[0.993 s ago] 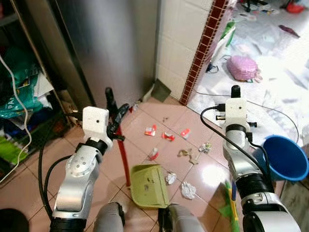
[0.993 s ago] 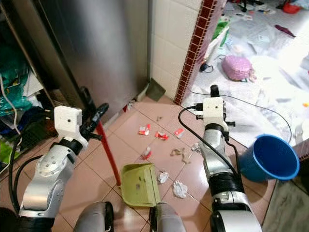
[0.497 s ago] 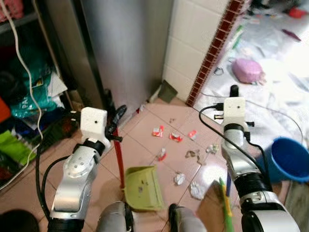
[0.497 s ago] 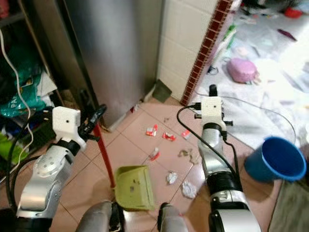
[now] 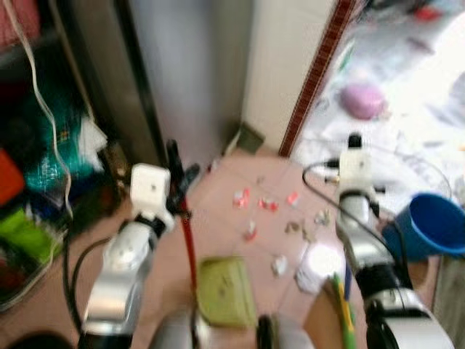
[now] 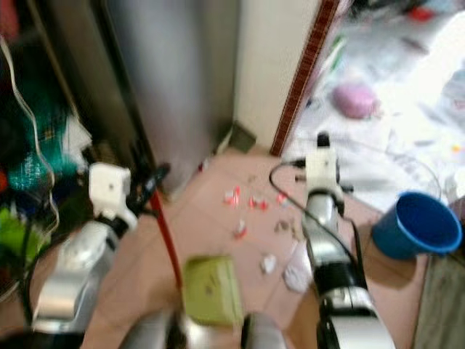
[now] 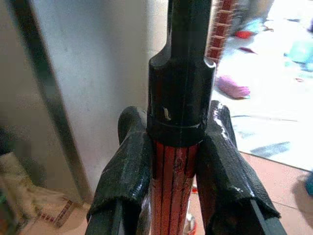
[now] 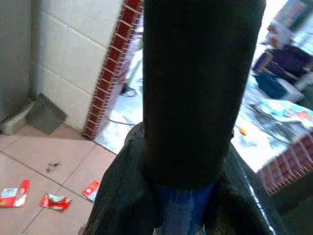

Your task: Sweep floor

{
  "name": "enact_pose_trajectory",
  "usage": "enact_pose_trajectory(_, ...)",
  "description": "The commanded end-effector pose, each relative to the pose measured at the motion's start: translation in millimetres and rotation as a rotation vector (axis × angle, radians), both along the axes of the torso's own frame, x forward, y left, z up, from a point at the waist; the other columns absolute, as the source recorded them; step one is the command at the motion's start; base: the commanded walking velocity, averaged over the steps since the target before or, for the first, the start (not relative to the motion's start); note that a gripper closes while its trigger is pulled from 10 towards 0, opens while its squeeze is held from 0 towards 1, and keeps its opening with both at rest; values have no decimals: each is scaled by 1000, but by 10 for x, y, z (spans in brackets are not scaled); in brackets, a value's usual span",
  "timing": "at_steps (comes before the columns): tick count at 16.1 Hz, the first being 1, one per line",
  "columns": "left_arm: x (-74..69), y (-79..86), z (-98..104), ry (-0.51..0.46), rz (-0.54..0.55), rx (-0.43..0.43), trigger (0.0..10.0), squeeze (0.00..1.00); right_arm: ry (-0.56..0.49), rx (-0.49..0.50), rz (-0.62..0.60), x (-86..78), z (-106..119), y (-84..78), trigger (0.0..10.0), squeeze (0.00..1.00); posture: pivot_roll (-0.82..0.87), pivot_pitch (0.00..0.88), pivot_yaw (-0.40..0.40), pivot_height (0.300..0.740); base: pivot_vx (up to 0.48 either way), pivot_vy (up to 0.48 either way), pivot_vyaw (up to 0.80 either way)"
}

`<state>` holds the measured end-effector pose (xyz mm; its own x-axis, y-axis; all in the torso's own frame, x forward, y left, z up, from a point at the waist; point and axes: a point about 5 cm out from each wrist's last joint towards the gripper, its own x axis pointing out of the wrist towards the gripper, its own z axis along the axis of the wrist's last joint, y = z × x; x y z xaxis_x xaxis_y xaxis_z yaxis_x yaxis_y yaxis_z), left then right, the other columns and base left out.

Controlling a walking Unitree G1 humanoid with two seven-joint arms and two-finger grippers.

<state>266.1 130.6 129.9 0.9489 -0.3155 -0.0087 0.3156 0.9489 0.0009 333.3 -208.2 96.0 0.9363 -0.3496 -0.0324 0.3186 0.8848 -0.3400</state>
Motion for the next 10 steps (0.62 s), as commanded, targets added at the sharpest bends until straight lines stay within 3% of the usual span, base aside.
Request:
enact_pose_trajectory(1,-5,56,98,-45,12,3,10000,0,-20,-12,16,30,51,49,10000,0,38,121,-36,740,0,480,-481)
enact_pose_trajectory(4,-21,59,58,-30,9,6,10000,0,-24,-19,4,26,41,43,10000,0,42,102,-11,740,0,480,0)
enact_pose_trajectory(7,-43,76,-27,-18,28,9,10000,0,-22,-21,-16,24,9,23,10000,0,43,57,4,740,0,0,0)
enact_pose_trajectory(10,9,91,-23,-38,34,51,10000,0,-19,-38,-15,30,13,23,10000,0,47,24,-34,740,0,0,-188)
